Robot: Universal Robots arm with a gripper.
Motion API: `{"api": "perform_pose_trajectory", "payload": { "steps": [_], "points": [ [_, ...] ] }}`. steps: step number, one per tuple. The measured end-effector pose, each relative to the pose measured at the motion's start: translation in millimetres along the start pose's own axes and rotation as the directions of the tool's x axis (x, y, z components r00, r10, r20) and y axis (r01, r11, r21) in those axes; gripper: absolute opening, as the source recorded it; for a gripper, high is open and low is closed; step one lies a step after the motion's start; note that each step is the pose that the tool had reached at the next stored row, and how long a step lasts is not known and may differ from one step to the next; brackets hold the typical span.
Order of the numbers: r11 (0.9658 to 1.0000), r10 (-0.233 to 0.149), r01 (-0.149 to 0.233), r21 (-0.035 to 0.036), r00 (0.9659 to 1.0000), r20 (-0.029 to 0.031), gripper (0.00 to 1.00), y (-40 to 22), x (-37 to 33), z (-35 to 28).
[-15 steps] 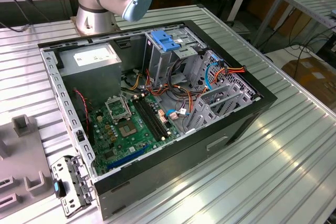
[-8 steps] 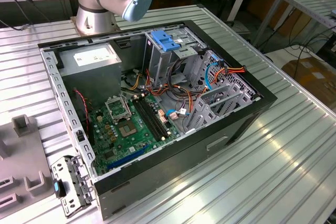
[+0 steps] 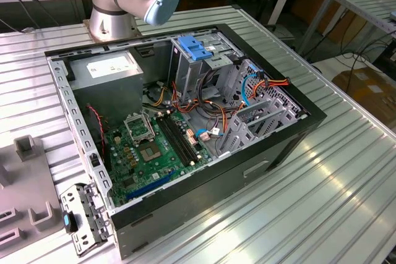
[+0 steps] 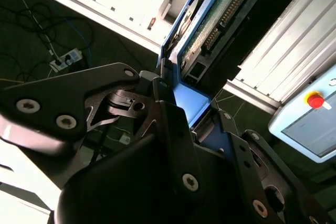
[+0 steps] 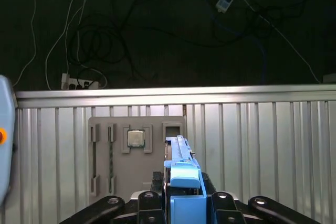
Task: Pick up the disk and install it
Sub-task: 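Pick up the disk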
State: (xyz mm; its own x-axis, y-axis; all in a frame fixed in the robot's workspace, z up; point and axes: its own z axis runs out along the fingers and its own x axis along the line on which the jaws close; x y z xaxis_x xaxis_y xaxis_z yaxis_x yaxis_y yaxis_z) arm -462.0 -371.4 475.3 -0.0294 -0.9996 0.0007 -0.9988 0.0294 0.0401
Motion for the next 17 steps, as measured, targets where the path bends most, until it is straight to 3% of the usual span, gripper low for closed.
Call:
{"api": "perform_pose_trajectory", "payload": {
  "steps": [10, 17],
  "points": [
    [1.0, 0.0, 0.0, -0.0034, 1.0, -0.0002, 0.37, 0.8, 0.0, -22.0],
    [1.0, 0.0, 0.0, -0.0036, 1.0, -0.0001, 0.37, 0.9, 0.0, -23.8]
  ]
}}
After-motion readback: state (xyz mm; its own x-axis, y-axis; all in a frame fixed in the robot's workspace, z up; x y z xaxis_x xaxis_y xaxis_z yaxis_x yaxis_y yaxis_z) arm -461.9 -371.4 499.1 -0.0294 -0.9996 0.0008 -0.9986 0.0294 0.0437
